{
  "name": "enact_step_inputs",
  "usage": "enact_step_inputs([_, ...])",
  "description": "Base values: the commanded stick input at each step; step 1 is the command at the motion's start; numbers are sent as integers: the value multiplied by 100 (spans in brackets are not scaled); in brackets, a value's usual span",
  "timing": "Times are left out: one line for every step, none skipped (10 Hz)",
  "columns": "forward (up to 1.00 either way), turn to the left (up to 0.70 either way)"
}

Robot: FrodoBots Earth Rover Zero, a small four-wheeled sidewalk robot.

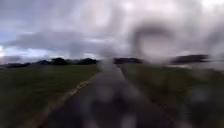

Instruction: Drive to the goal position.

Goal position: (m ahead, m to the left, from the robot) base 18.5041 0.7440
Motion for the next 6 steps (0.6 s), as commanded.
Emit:
enact_step_inputs([70,0])
enact_step_inputs([70,0])
enact_step_inputs([70,0])
enact_step_inputs([70,0])
enact_step_inputs([70,0])
enact_step_inputs([70,0])
